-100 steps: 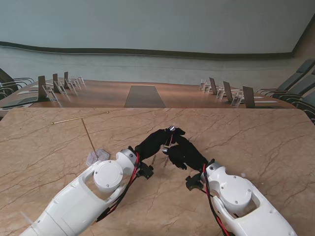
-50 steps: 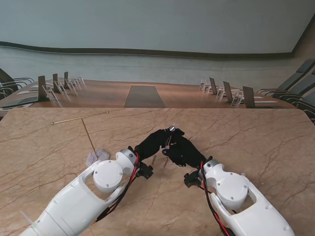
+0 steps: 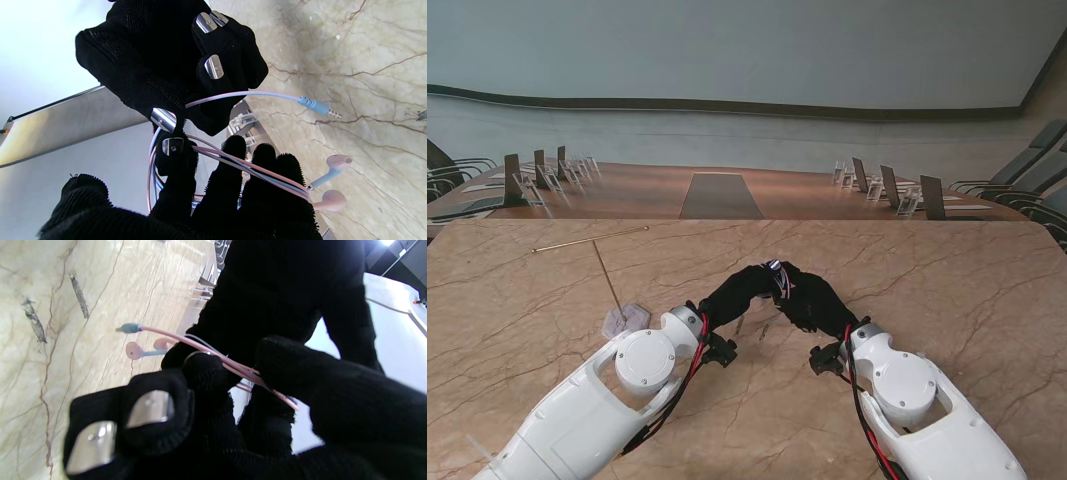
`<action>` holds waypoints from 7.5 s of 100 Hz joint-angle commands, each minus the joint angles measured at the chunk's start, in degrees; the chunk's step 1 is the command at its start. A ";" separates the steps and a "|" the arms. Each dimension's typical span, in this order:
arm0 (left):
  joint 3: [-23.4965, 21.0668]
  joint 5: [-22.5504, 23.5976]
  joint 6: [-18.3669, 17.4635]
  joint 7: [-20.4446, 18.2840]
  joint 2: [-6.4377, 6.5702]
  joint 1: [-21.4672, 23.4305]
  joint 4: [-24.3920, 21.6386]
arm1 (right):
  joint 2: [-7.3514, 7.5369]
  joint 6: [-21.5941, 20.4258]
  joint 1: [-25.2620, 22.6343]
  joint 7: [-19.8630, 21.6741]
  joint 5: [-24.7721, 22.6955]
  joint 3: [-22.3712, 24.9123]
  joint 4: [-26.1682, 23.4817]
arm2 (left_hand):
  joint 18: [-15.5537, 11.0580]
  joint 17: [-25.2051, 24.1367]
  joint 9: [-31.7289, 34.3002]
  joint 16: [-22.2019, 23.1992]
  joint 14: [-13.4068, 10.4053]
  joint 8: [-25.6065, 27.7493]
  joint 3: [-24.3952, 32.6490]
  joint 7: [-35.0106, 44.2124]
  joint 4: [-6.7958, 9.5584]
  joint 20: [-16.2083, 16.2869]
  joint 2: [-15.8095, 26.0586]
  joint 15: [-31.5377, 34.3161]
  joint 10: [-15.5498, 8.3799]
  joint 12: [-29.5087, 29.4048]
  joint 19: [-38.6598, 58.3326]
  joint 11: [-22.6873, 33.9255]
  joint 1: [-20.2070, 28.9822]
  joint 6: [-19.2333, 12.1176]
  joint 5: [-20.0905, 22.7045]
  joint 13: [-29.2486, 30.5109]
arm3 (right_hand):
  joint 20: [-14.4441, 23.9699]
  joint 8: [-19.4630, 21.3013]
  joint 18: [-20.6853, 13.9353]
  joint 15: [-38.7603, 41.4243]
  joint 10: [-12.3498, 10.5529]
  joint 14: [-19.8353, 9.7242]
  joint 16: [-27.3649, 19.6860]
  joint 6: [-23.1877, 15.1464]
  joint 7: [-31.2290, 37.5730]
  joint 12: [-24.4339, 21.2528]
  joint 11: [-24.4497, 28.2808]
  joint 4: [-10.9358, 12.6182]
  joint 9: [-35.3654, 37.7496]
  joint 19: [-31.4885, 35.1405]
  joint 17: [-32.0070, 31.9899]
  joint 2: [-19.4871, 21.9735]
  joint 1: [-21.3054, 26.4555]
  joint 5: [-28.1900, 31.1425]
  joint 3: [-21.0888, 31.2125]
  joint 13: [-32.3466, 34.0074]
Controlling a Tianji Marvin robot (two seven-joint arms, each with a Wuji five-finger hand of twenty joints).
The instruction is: Take the wired earphone off the rack, coil the cable and place them on the table
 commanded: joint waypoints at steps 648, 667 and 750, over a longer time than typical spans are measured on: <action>-8.42 19.25 6.54 -0.39 4.13 8.51 -8.80 | 6.16 0.26 -5.61 13.24 -32.25 10.62 -15.78 | 4.70 4.59 0.54 32.07 6.81 12.14 0.41 21.14 -1.89 41.96 -2.87 34.41 -4.08 26.67 34.55 20.28 24.23 -3.19 -6.10 2.26 | 8.89 -4.31 -12.35 12.08 1.86 5.11 5.85 -4.58 4.10 2.74 6.25 20.32 11.65 14.06 4.52 0.61 -0.38 10.53 0.60 2.58; -6.67 22.21 6.54 -0.06 4.20 6.84 -7.44 | 7.35 -3.36 -7.26 18.57 -31.30 13.31 -18.48 | 2.54 6.51 -0.15 31.54 2.85 17.74 0.51 30.18 -2.04 39.39 -9.18 34.73 -7.34 27.02 34.52 23.08 32.01 -5.16 -12.16 4.05 | 8.49 -4.05 -12.28 11.97 1.84 5.10 5.91 -4.64 3.37 2.93 6.11 21.23 11.79 14.06 4.45 0.25 -1.13 11.83 1.52 2.58; -2.95 19.94 7.77 0.29 3.20 2.63 -3.32 | 9.32 -11.21 -0.01 25.09 -36.26 11.99 -14.80 | 3.65 5.78 0.10 30.82 3.49 15.47 -0.15 30.10 -2.50 36.69 -7.10 34.04 -6.24 26.97 33.88 23.52 30.79 -4.50 -10.36 4.05 | -5.45 -6.01 -11.88 0.24 8.24 3.71 4.15 -6.44 -0.94 12.03 6.85 8.70 -21.43 3.94 -12.54 -7.30 1.36 14.68 4.09 -14.52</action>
